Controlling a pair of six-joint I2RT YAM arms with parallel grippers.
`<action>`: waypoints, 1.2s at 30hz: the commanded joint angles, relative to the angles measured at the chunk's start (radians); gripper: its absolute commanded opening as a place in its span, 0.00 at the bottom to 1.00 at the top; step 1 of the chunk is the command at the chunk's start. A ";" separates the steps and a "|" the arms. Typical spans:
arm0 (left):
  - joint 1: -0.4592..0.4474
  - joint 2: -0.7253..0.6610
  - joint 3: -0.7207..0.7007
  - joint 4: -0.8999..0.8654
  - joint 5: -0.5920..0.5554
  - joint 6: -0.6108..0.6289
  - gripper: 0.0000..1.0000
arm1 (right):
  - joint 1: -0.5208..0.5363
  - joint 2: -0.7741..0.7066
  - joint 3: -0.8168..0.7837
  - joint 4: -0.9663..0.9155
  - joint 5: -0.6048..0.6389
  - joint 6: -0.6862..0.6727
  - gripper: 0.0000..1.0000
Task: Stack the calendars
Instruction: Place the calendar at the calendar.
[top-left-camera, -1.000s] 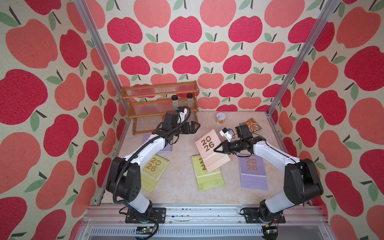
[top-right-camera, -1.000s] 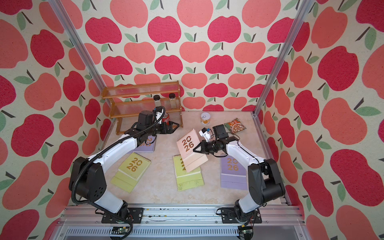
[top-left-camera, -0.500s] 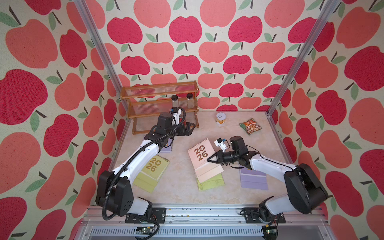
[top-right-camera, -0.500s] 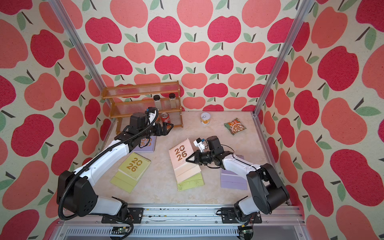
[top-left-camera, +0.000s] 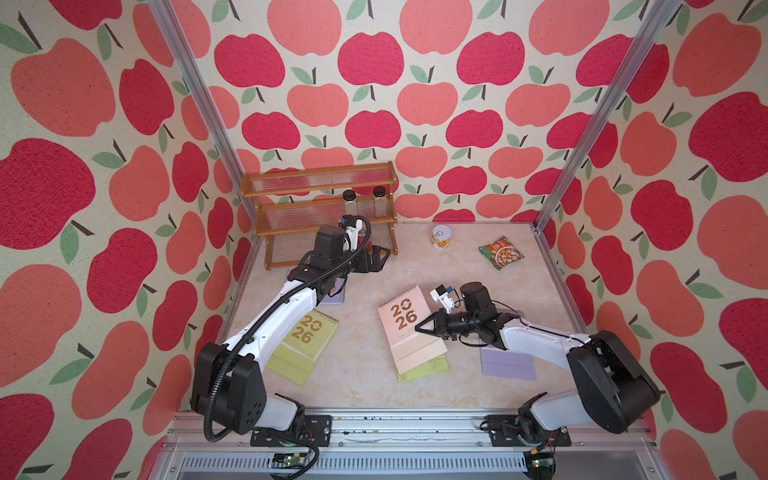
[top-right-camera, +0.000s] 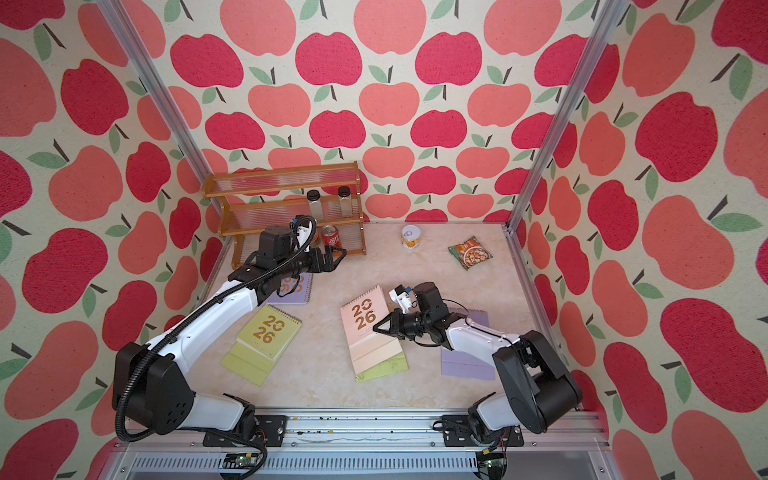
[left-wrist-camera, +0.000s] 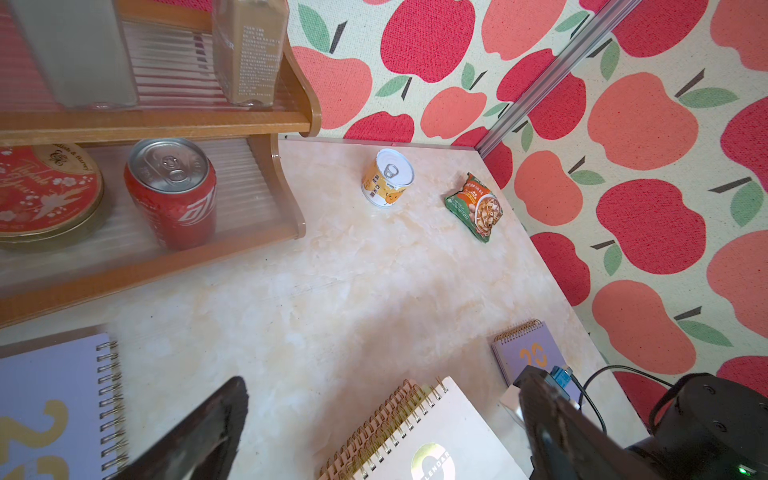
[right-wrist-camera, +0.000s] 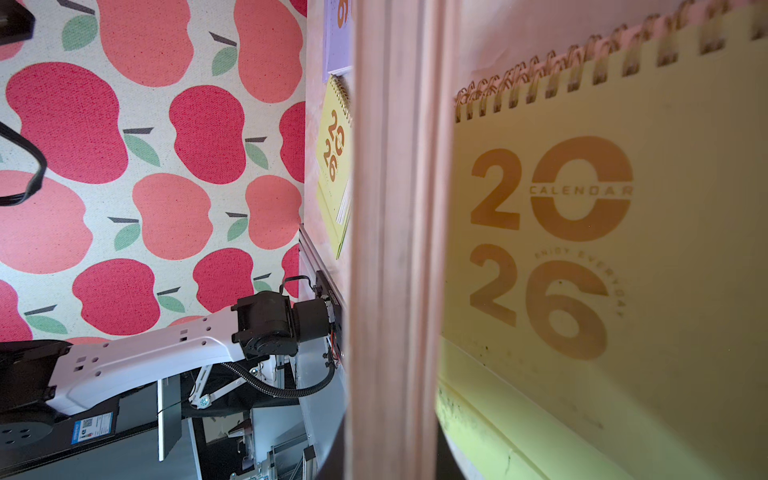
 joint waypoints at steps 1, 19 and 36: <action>0.007 -0.018 -0.004 -0.015 0.000 0.010 0.99 | 0.009 -0.040 -0.025 0.074 0.017 0.023 0.00; 0.007 -0.007 -0.005 -0.009 0.008 0.003 1.00 | 0.026 -0.055 -0.108 0.133 0.059 0.058 0.00; 0.006 -0.008 -0.013 -0.007 0.016 0.003 0.99 | 0.054 -0.042 -0.132 0.106 0.109 0.034 0.00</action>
